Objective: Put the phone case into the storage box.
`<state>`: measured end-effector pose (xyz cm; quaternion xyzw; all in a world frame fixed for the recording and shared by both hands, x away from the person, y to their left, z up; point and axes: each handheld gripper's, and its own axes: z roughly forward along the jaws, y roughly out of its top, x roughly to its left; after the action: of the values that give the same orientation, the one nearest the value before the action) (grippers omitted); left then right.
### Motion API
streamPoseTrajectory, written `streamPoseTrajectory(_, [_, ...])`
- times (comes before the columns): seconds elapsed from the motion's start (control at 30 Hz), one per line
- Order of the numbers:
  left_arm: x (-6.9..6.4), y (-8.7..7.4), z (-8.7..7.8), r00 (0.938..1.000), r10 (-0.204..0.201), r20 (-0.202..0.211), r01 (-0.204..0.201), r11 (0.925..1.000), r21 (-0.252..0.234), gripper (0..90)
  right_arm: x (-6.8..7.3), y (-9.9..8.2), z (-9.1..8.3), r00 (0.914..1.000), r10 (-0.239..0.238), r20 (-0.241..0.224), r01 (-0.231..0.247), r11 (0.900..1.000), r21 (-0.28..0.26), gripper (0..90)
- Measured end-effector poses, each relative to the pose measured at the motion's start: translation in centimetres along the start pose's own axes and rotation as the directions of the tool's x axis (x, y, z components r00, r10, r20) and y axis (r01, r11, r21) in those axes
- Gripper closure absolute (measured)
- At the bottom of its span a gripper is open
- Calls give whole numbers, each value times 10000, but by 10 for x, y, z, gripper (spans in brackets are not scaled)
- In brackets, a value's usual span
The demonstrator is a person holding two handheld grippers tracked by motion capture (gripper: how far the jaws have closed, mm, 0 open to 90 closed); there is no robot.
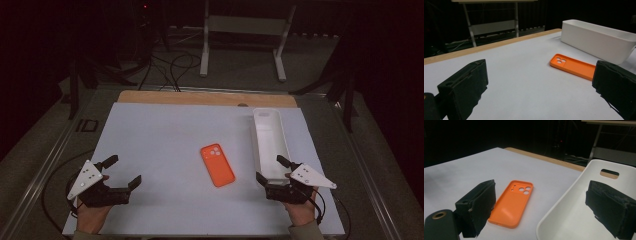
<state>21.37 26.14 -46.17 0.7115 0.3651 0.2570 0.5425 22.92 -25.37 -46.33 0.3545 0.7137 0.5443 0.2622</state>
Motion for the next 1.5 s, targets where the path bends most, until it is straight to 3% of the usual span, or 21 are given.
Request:
streamPoseTrajectory(0.6, [-5,3,3,9999,38,119,-39,9999,103,11,0,-2,2,10000,22,22,-22,10000,87,89])
streamPoseTrajectory(1.03, [-27,13,25,9974,234,684,-281,9972,698,10,-2,-1,1,9998,123,177,-124,9999,77,89])
streamPoseTrajectory(1.5, [-40,22,50,9934,439,1063,-549,9932,1023,6,-1,-4,4,9998,58,176,-61,9999,121,89])
